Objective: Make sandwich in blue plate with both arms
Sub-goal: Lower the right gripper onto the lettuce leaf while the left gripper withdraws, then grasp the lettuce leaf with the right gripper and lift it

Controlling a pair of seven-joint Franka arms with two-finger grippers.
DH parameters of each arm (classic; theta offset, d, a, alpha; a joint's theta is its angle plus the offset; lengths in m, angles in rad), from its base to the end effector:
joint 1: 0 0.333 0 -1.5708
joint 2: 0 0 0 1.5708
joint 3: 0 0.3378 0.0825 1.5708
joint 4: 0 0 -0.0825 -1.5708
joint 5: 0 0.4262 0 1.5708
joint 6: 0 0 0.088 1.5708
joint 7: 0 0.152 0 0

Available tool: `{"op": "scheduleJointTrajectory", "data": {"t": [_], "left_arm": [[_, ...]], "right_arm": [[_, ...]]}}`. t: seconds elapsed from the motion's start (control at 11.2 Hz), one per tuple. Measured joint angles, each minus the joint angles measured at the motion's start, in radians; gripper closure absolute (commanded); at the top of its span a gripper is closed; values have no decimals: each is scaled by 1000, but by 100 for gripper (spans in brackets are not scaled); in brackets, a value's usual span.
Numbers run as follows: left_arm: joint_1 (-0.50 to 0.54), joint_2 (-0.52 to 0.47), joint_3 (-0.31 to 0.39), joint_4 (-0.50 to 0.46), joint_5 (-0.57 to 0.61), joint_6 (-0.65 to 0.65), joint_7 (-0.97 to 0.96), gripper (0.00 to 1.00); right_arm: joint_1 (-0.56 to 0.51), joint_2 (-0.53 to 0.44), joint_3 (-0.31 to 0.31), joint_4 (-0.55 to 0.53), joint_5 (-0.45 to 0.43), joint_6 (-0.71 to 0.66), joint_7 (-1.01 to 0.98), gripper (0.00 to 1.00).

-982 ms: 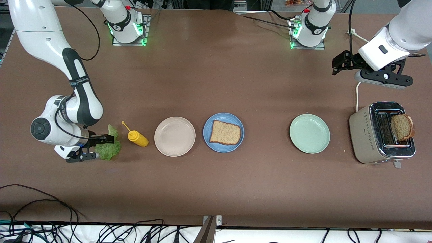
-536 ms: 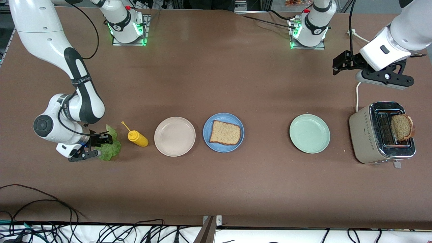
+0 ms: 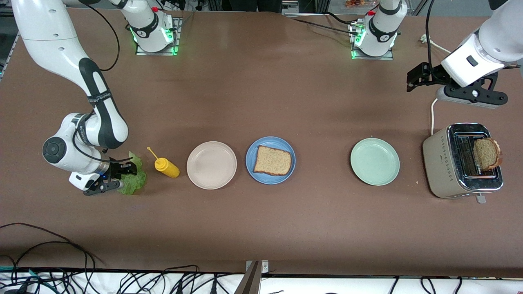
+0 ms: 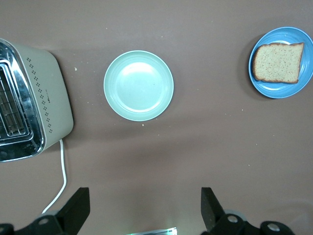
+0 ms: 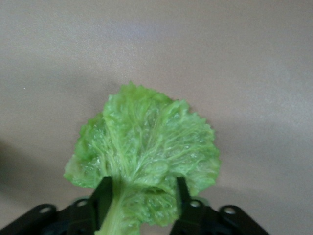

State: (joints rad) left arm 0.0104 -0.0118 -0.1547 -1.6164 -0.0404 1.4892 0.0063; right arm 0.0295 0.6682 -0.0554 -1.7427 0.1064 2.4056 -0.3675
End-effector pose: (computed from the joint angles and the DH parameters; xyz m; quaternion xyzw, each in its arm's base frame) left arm 0.5702 -0.0898 0.5787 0.9953 -0.0755 -0.0589 0.0153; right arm 0.7073 -0.0129 0.1329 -0.9904 -0.1367 -0.0019 0.0184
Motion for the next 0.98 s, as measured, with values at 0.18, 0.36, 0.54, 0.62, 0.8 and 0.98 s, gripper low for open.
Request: {"op": "scheduleJointTrajectory", "data": {"t": [0.18,0.36,0.54,0.62,0.8,0.98], "left_arm": [[6,0,0,0,0,0,0,0],[3,0,-8,1,0,0,0,0],[1,0,-16,3,0,1,0,0],[0,0,-16,9,0,1,0,0],[-1,1,-17,23,1,1,0,0],[4,5,-9,28,1,2,0,0]], "right_arm": [[0,0,4,-3,2,19,-33,99],[-1,0,3,-3,2,39,-40,100],[-2,1,3,-4,2,44,-42,100],[-2,1,3,-4,2,44,-43,100],[-1,-4,9,-4,2,44,-45,100],[0,-31,17,-2,2,17,-45,100]]}}
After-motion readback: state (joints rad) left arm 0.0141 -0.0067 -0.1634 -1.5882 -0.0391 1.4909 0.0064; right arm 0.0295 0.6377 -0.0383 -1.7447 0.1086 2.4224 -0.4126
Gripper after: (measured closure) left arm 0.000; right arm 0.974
